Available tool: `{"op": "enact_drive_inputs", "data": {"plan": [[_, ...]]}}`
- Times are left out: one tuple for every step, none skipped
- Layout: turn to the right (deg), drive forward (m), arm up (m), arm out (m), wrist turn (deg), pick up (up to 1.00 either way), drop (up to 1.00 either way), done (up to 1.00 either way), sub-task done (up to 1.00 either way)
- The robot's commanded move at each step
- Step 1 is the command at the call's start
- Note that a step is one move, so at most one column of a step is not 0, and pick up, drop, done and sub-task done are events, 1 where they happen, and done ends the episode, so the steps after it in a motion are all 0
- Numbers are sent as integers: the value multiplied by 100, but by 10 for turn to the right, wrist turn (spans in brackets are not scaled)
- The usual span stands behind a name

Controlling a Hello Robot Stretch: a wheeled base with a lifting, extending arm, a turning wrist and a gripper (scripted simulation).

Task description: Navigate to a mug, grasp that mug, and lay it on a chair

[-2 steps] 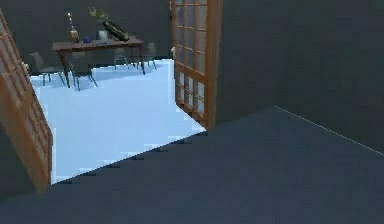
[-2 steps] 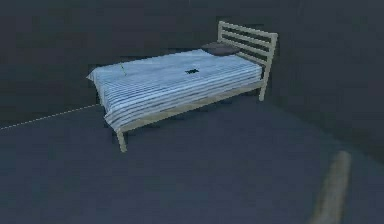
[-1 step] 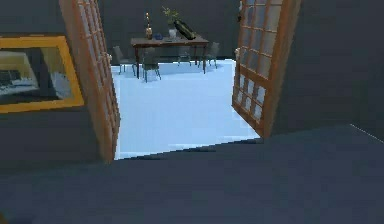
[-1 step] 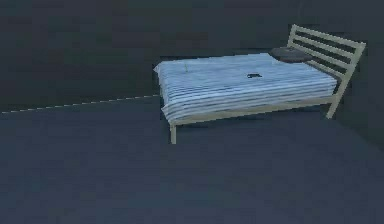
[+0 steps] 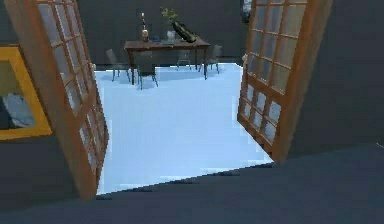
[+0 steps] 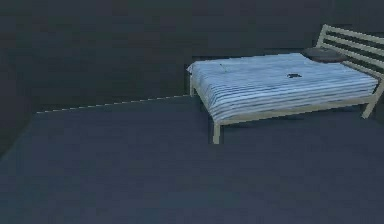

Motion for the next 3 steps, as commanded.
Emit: {"op": "enact_drive_inputs", "data": {"plan": [[-360,0,0,0,0,0,0,0,0],[0,20,0,0,0,0,0,0,0],[-60,0,0,0,0,0,0,0,0]]}}
